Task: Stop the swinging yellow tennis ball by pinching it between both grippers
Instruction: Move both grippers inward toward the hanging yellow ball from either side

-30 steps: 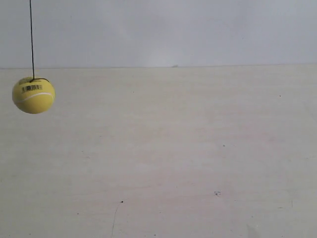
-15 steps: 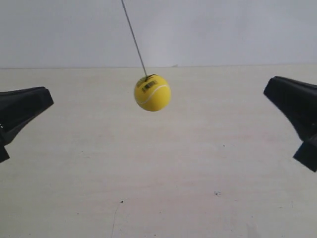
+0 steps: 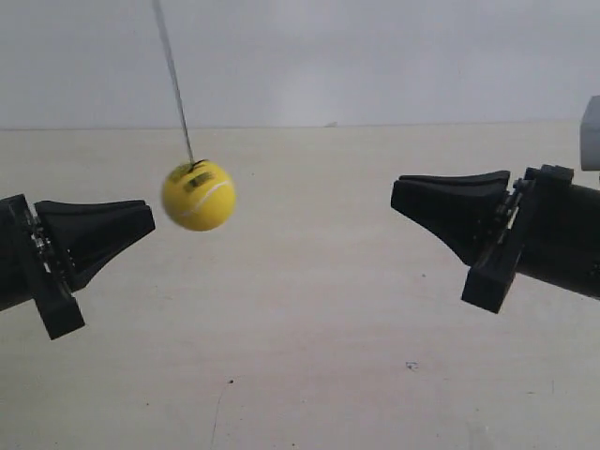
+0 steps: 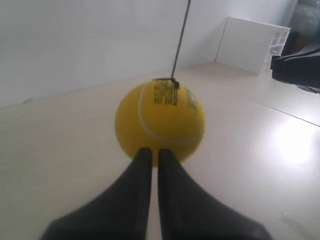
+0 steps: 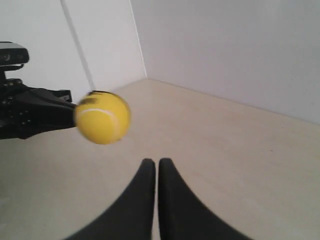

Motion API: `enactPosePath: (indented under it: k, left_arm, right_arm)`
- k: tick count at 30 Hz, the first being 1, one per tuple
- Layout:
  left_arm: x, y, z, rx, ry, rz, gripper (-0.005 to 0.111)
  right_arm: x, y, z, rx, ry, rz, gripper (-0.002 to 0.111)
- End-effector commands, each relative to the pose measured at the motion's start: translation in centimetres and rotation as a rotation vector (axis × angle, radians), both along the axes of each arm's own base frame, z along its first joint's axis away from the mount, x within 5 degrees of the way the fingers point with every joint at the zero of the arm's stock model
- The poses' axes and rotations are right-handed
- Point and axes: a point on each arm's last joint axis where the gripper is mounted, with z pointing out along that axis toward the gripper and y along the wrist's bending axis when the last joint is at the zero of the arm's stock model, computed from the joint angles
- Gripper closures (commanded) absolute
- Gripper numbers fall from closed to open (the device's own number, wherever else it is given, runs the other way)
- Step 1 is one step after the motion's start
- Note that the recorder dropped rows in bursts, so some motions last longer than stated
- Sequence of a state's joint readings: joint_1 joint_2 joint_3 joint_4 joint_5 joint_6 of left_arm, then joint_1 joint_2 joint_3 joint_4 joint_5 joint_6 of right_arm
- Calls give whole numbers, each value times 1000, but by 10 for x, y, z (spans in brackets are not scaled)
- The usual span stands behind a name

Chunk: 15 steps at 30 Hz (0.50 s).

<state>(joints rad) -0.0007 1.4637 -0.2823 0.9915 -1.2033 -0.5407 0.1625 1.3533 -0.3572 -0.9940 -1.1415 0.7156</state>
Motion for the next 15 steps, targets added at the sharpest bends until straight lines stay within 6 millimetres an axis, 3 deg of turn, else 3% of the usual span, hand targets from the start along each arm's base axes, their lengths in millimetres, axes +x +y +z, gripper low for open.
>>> enactPosePath:
  k: [1,9,15]
  left_arm:
    - [14,-3,-3,2,-17,-12,102]
    - [24,-4,-6,14,-25,-18,102]
    - [19,-21,-5,81,-131,-91,102]
  right_arm:
    - [9,5,-2,3,-1,51,108]
    - [25,23,-9,-85,-4,94,108]
    - [31,42,1,-92,-50,137,108]
